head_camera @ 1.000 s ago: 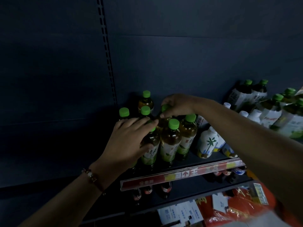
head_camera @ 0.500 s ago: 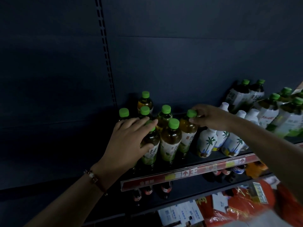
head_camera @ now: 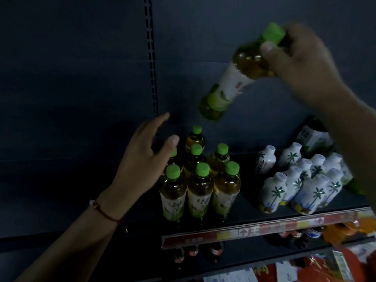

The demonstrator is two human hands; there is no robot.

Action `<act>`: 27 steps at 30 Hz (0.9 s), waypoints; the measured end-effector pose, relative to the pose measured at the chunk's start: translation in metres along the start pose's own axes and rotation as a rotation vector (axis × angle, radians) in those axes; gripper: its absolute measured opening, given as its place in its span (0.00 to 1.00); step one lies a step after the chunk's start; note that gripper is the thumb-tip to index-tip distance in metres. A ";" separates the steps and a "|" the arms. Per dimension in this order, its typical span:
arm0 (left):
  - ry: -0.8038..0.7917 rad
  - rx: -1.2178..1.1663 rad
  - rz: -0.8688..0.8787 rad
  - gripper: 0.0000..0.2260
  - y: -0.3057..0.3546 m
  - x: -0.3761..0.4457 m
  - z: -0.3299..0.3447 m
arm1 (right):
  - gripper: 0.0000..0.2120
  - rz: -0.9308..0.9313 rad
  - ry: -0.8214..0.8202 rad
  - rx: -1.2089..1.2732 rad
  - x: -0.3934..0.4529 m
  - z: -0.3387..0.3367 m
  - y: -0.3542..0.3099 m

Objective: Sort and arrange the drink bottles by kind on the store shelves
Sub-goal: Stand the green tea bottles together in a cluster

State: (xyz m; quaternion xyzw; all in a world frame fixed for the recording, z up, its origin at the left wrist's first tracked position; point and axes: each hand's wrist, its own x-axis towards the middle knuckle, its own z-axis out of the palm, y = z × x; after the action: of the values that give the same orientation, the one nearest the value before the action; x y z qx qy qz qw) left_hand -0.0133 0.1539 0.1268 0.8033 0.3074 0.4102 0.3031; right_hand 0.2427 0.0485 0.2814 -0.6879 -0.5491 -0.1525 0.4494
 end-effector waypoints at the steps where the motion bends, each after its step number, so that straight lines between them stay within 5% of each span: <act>1: 0.021 -0.041 -0.025 0.24 -0.004 0.009 -0.006 | 0.18 -0.019 -0.018 0.070 0.003 0.016 -0.009; 6: 0.018 -0.145 -0.106 0.22 -0.018 0.043 -0.012 | 0.14 -0.092 -0.402 0.101 0.011 0.119 -0.030; 11: -0.122 -0.273 -0.212 0.17 -0.038 0.051 0.006 | 0.09 -0.115 -0.783 -0.119 -0.007 0.188 -0.016; 23: -0.251 -0.283 -0.364 0.19 -0.065 0.047 0.034 | 0.22 -0.064 -1.090 -0.271 -0.015 0.217 0.027; 27: -0.301 -0.271 -0.298 0.17 -0.067 0.040 0.033 | 0.24 0.043 -0.991 -0.141 0.007 0.200 0.034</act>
State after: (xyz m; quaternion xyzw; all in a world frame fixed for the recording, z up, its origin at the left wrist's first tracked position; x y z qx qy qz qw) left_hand 0.0169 0.2173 0.0804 0.7532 0.3161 0.2741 0.5076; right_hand 0.2190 0.2104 0.1609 -0.7175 -0.6706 0.1654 0.0901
